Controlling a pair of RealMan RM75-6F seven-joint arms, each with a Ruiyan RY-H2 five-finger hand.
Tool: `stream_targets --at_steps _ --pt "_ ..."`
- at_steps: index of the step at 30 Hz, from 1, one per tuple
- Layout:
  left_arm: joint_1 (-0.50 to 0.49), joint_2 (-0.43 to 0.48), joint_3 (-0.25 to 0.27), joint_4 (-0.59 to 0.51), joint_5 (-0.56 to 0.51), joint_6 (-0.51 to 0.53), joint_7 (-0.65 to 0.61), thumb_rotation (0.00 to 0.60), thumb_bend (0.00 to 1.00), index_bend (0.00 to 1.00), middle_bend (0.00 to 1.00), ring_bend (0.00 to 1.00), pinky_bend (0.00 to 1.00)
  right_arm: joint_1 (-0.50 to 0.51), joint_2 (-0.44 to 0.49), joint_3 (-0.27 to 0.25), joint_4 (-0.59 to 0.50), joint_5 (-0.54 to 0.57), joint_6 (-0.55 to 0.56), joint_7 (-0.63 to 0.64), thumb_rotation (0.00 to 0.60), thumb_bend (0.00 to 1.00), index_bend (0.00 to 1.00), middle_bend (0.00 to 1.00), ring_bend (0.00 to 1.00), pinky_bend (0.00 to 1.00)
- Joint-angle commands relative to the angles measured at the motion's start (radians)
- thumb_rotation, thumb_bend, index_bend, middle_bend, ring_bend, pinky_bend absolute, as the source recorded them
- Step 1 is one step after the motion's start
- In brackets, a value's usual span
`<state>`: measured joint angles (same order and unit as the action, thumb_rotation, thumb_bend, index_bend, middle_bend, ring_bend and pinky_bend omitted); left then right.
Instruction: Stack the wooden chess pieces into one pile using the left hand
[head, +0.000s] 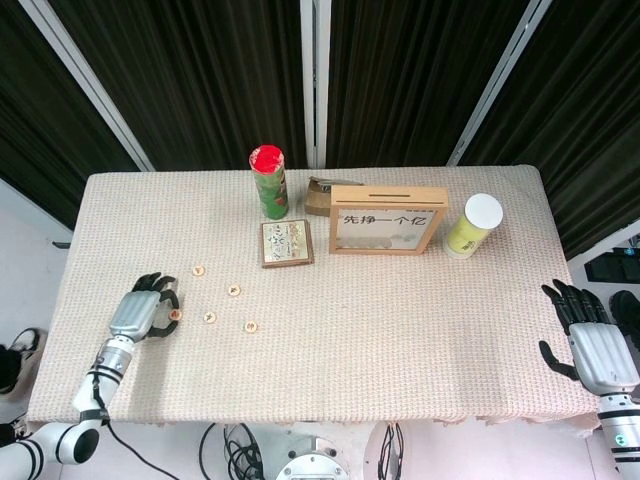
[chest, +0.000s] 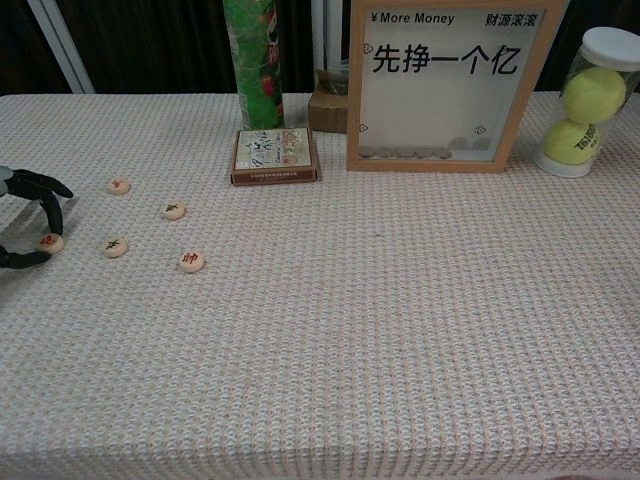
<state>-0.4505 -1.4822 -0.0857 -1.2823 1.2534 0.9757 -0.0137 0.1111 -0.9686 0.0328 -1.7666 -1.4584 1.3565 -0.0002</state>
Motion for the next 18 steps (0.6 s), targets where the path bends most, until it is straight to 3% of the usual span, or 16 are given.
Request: stream_targets --at_steps 1,10,18 --pt "0.002 0.010 -0.004 -0.014 0.006 0.016 0.005 0.600 0.31 0.49 0.13 0.00 0.01 0.000 0.000 0.000 0.001 0.001 -0.001 -0.001 0.600 0.33 0.00 0.00 0.00 0.00" --pt "-0.007 0.062 -0.016 -0.108 0.013 0.043 0.063 0.600 0.31 0.50 0.13 0.00 0.01 0.002 -0.001 -0.001 -0.002 0.001 -0.005 -0.005 0.600 0.33 0.00 0.00 0.00 0.00" --pt "-0.063 0.076 -0.049 -0.219 -0.046 -0.005 0.168 0.600 0.31 0.50 0.13 0.00 0.01 0.005 -0.005 -0.004 0.003 0.004 -0.015 -0.007 0.600 0.33 0.00 0.00 0.00 0.00"
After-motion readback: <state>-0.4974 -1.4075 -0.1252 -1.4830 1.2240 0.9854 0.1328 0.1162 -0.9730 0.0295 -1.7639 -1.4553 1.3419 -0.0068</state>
